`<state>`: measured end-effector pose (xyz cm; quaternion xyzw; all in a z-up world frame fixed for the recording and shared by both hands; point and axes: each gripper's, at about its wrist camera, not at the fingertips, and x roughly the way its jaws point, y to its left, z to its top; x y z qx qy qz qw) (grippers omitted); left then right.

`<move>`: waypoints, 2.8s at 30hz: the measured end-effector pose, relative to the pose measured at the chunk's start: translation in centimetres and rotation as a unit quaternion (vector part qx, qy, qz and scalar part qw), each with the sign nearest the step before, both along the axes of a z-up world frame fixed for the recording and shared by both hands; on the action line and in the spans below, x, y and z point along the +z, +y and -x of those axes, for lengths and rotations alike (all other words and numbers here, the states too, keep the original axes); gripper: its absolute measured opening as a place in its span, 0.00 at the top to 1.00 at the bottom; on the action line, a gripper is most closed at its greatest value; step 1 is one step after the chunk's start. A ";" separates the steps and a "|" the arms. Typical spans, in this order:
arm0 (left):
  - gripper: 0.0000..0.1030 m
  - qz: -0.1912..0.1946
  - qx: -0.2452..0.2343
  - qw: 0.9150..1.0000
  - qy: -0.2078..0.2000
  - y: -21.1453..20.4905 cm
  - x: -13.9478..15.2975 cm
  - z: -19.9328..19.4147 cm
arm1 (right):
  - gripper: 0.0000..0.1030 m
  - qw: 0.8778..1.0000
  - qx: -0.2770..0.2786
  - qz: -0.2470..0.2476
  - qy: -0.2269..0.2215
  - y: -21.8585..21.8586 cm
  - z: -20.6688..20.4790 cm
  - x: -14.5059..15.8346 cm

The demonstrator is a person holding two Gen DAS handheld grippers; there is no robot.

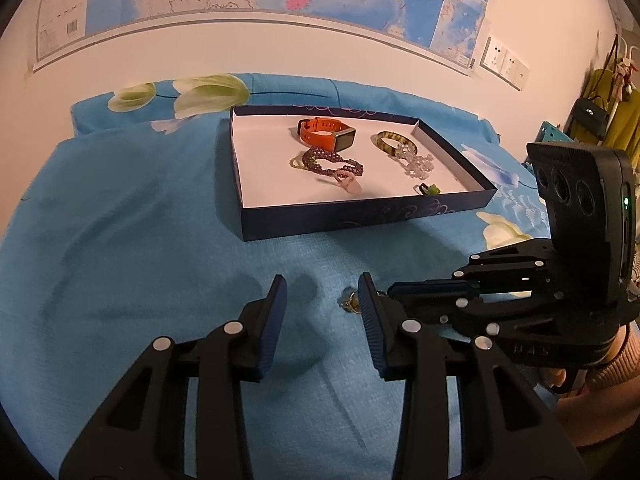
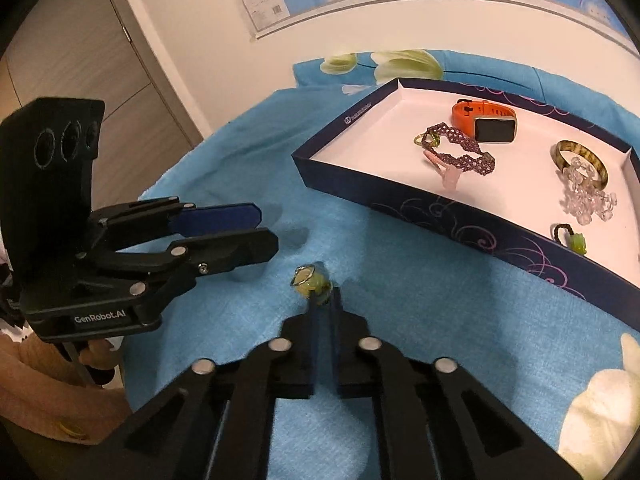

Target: Organize jewelry

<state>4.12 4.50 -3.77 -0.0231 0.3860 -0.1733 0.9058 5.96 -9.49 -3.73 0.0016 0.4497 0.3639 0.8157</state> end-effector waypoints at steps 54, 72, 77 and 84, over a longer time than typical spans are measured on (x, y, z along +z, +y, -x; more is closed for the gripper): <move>0.95 0.046 -0.028 0.997 0.054 1.2 -1.4 0.0 | 0.81 1.000 0.017 -0.018 0.019 1.0 -0.5 -0.2; 0.75 0.010 -0.068 0.997 0.031 -2.3 -0.9 0.0 | 0.80 0.999 -0.046 -0.016 -0.006 -4.5 0.7 0.8; 0.71 -0.003 -0.089 0.996 0.022 -4.2 -0.6 -0.2 | 0.66 0.998 -0.066 0.011 -0.021 -6.9 2.0 1.1; 0.71 -0.033 -0.100 0.994 0.029 -6.5 -1.4 -1.0 | 0.63 0.997 -0.051 0.057 -0.032 -6.3 3.7 0.3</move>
